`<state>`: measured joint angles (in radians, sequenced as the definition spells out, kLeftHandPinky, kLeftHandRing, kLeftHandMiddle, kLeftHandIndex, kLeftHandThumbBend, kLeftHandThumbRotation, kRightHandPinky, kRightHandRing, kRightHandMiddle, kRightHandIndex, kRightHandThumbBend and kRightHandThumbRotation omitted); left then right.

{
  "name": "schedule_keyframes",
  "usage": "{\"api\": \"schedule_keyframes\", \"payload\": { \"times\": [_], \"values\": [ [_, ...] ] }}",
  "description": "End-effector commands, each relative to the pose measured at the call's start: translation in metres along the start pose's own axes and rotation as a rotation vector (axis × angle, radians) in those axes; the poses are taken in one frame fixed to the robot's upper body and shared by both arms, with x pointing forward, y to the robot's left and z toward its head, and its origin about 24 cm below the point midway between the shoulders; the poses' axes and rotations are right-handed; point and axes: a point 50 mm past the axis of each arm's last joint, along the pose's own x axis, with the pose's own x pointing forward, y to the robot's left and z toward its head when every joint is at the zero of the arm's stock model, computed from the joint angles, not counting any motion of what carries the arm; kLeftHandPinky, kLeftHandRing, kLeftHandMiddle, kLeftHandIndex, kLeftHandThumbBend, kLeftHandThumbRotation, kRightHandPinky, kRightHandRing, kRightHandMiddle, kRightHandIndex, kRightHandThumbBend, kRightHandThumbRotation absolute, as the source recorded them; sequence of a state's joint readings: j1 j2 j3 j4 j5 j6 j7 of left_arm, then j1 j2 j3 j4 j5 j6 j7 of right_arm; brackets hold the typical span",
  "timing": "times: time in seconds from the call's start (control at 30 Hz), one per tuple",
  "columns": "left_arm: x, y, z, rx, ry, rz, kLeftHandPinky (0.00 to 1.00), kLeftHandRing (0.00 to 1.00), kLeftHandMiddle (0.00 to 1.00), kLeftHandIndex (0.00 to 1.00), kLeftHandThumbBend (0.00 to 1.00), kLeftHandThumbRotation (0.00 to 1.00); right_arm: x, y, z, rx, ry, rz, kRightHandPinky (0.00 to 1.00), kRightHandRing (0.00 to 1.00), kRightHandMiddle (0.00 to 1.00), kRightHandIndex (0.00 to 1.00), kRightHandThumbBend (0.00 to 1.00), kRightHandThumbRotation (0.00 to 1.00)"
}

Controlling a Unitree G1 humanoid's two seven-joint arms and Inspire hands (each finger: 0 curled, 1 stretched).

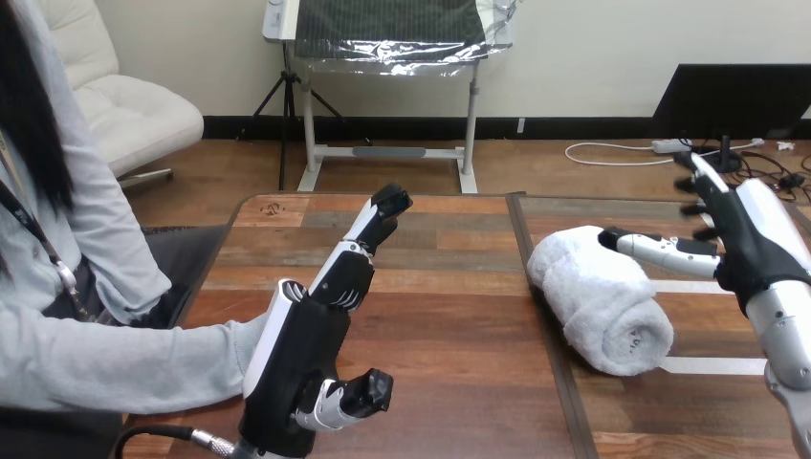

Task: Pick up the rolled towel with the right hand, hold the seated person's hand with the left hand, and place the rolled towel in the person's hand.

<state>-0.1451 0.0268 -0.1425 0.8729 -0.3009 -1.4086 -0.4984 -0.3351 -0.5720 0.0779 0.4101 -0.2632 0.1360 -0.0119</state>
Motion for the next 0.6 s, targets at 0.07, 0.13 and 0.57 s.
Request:
{"api": "schedule_keyframes", "payload": {
  "times": [0.07, 0.13, 0.57],
  "values": [
    [0.018, 0.002, 0.003, 0.010, -0.066, -0.017, 0.92, 0.98, 0.98, 0.92, 1.00, 0.84, 0.029, -0.017, 0.042, -0.012, -0.044, -0.027, 0.21, 0.23, 0.29, 0.96, 1.00, 0.66],
    [0.018, 0.002, 0.003, 0.011, -0.066, -0.018, 0.92, 0.98, 0.98, 0.92, 1.00, 0.84, 0.032, -0.017, 0.042, -0.029, -0.028, -0.017, 0.18, 0.19, 0.26, 0.96, 1.00, 0.67],
    [0.017, 0.002, 0.003, 0.017, -0.066, -0.020, 0.91, 0.98, 0.97, 0.91, 1.00, 0.86, 0.052, -0.012, 0.042, -0.102, 0.090, 0.024, 0.17, 0.20, 0.30, 0.96, 1.00, 0.78]
  ]
}}
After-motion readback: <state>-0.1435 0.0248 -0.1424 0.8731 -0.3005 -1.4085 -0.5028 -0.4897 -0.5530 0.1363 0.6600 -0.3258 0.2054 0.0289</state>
